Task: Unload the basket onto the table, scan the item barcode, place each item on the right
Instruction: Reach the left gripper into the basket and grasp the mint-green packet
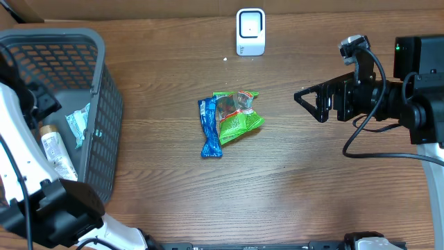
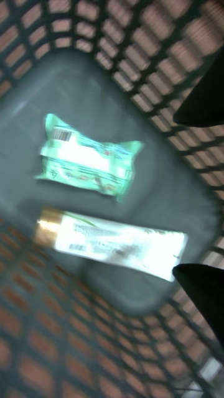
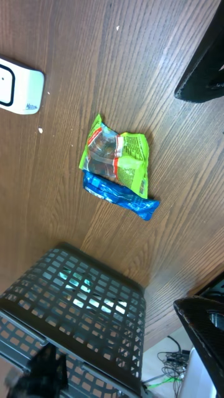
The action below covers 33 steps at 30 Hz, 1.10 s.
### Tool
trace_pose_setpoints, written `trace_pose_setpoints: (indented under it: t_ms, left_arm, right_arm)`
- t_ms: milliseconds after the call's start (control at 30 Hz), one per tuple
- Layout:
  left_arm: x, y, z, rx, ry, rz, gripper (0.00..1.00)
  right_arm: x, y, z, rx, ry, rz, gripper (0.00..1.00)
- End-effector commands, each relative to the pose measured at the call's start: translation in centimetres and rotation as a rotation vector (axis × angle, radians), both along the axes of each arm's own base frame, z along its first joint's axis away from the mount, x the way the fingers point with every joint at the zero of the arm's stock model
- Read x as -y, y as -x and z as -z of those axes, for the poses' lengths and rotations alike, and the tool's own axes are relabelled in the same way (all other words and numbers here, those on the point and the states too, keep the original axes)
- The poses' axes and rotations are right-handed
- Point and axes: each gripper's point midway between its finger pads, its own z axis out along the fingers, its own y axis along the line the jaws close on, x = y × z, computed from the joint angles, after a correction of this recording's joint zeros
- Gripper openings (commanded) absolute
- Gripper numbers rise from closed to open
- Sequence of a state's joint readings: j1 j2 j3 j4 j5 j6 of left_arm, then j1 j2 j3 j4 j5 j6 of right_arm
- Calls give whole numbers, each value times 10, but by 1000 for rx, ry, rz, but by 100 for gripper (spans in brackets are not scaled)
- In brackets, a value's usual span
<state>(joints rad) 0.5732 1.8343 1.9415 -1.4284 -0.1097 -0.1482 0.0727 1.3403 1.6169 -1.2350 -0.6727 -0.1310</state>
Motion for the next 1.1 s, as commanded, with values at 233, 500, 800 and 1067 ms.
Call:
trace_pose_setpoints:
  t_ms: [233,500,800,1067]
  left_arm:
    - [13,-15,125,-35,101,117,62]
    - [19,-19,176,25,96,142,66]
    - [21,-16,182,22,99,141,38]
    - [11,-31,113,34,91,139,11]
  right_arm:
    - [1,0,-9,26,-1,2,100]
    - [1,0,-9,23,0,2,100]
    - [1,1,-9,22,-1,2,100]
    - [1,0,-9,23,0,2,100]
